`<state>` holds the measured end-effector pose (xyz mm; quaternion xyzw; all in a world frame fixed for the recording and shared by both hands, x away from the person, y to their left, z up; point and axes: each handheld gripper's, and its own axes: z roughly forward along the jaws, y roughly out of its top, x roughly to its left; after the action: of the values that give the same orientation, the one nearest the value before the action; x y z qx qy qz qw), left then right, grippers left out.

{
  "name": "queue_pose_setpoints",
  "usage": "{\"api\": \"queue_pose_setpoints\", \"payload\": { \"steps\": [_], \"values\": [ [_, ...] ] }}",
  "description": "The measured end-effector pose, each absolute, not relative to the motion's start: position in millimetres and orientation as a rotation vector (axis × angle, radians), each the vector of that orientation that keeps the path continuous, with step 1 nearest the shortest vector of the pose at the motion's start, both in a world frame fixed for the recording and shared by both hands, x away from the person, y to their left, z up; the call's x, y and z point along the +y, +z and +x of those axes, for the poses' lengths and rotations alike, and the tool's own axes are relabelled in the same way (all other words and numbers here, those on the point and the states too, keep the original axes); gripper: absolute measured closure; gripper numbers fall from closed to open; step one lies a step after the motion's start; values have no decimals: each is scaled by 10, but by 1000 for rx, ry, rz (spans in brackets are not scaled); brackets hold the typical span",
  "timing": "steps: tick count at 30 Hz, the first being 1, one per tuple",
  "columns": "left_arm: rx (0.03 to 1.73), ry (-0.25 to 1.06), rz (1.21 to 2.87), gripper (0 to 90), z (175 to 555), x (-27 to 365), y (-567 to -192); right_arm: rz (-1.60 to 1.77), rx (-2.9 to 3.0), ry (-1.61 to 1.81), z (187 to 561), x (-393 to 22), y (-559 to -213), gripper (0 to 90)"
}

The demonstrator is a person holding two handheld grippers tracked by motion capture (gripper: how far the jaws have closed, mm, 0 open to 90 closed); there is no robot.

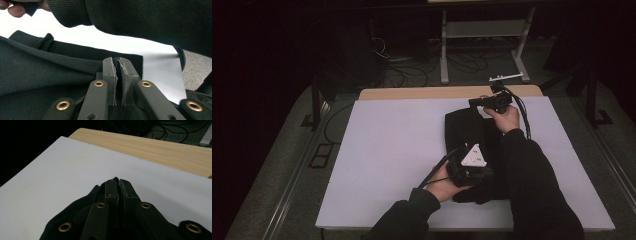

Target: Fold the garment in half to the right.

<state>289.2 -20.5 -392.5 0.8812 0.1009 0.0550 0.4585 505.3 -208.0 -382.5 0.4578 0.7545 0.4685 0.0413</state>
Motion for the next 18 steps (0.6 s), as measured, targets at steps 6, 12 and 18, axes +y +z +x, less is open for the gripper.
{"api": "queue_pose_setpoints", "payload": {
  "steps": [6,12,18],
  "values": [
    [241,113,2182,827,2882,-314,-3966,1463,2274,1427,5041,-2243,-3913,841],
    [237,96,2189,827,2871,-416,-4009,1524,2236,1397,5026,-2404,-3999,840],
    [232,85,2202,827,2883,-484,-4039,1583,2216,1369,5014,-2526,-4126,839]
  ]
}}
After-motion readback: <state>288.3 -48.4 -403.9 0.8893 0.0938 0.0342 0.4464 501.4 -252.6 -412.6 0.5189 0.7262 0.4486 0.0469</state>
